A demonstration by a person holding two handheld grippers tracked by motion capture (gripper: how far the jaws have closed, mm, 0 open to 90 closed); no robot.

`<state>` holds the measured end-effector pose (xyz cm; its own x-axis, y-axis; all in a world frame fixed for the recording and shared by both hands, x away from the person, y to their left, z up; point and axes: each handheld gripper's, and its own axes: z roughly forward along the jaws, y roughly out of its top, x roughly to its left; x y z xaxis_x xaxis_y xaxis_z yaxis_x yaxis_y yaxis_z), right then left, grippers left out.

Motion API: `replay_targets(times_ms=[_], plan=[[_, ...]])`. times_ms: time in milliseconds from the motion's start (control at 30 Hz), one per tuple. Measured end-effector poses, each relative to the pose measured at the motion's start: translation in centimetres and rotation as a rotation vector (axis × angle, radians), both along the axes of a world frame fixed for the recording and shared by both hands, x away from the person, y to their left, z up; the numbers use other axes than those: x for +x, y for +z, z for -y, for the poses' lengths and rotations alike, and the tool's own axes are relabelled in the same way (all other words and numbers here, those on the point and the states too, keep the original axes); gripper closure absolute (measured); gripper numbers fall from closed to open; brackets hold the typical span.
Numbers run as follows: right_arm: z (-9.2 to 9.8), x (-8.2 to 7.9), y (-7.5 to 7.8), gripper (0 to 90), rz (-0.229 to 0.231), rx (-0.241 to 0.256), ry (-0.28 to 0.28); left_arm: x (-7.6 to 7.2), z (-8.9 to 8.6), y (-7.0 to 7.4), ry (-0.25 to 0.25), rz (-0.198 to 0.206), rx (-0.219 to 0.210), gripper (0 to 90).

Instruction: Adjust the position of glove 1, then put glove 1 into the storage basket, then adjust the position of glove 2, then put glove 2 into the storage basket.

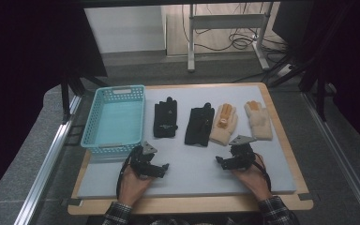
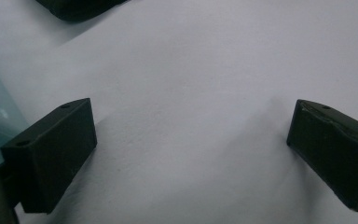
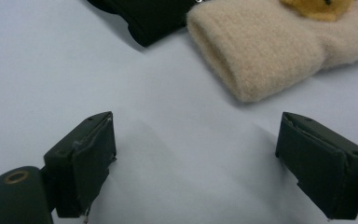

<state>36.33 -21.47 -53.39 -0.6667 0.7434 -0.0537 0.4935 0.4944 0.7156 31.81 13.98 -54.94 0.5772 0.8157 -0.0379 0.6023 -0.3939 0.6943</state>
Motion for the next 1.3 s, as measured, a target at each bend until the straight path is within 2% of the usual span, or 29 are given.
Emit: replay_targets(times_ms=[1067, 1300], plan=[[0.06, 0.03, 0.04, 11.8, -0.004, 0.005, 0.003, -0.16, 0.04, -0.01, -0.004, 0.013, 0.000, 3.4], [-0.01, 0.14, 0.39, 14.5, -0.008, 0.021, 0.014, -0.16, 0.03, -0.01, -0.004, 0.013, -0.001, 3.5]])
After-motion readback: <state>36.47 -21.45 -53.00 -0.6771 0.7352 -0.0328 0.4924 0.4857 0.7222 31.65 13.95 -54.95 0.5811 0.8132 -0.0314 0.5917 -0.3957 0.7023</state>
